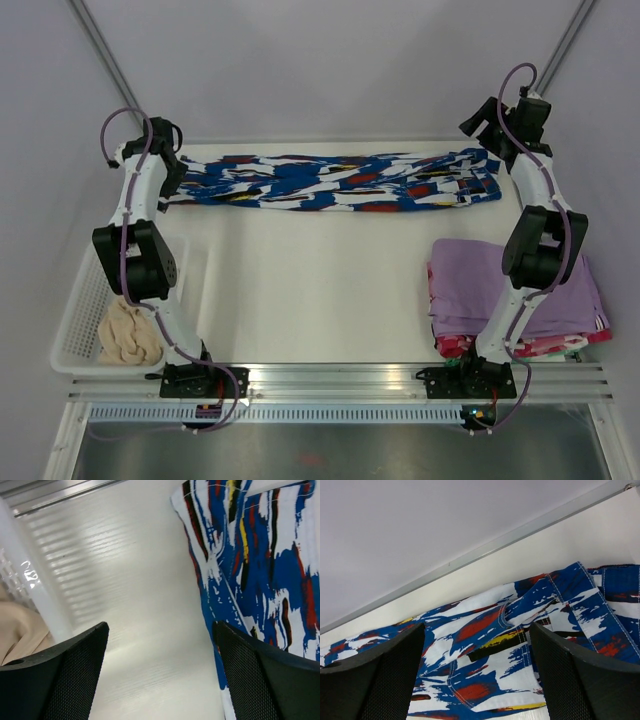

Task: Fold and stack the trousers
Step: Fold the trousers

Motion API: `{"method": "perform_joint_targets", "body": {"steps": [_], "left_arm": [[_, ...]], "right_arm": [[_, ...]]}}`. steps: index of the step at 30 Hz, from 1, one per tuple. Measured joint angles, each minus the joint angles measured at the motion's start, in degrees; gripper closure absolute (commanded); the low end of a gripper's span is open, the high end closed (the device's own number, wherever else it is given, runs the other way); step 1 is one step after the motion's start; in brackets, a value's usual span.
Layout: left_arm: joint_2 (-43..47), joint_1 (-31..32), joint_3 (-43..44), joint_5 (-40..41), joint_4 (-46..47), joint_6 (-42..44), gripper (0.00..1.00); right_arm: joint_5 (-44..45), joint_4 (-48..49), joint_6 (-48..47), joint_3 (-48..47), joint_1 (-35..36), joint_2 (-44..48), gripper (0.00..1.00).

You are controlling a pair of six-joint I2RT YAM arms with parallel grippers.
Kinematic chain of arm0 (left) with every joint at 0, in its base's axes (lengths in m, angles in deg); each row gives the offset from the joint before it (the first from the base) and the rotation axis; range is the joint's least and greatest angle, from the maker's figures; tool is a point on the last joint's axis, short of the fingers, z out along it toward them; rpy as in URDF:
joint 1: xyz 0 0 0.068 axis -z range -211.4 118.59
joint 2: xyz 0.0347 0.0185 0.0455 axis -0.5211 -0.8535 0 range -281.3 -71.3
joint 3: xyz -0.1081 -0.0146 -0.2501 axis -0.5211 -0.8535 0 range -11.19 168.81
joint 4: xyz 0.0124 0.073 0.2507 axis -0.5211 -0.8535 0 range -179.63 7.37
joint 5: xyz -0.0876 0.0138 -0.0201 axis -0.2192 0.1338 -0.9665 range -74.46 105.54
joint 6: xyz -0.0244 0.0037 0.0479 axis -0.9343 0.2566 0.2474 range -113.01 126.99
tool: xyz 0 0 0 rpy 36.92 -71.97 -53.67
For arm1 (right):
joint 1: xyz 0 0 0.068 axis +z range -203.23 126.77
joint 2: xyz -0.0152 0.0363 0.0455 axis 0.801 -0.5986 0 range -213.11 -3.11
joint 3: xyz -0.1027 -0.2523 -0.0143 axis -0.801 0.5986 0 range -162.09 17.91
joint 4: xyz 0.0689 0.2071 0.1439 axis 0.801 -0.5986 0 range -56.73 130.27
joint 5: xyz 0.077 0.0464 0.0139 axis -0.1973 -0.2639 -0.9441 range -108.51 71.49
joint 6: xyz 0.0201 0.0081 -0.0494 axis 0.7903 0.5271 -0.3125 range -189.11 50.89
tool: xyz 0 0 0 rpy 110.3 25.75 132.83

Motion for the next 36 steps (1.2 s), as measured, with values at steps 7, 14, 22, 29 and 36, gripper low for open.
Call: {"method": "perform_joint_targets", "body": {"steps": [7, 14, 22, 29, 36], "left_arm": [[-0.66, -0.07, -3.23, -1.95, -1.42, -4.07, 0.12], [-3.76, -0.07, -10.78, -9.25, 9.20, -6.25, 0.26], [-8.72, -0.07, -11.65, -14.82, 18.21, -9.38, 0.36], [-11.67, -0.07, -11.67, -15.19, 22.75, -10.71, 0.38], [-12.13, -0.07, -11.67, -14.71, 26.80, -11.13, 0.49]], "right_arm": [[-0.81, -0.59, -0.42, 2.10, 1.16, 0.98, 0.09], [-0.79, -0.81, -0.59, 2.32, 1.84, 0.24, 0.09], [-0.13, -2.16, -1.29, 1.79, 1.84, -1.84, 0.09], [-0.13, -3.78, -1.40, -2.25, 1.84, -4.85, 0.08], [-0.11, -4.70, -1.42, -3.28, 1.84, -5.18, 0.09]]}}
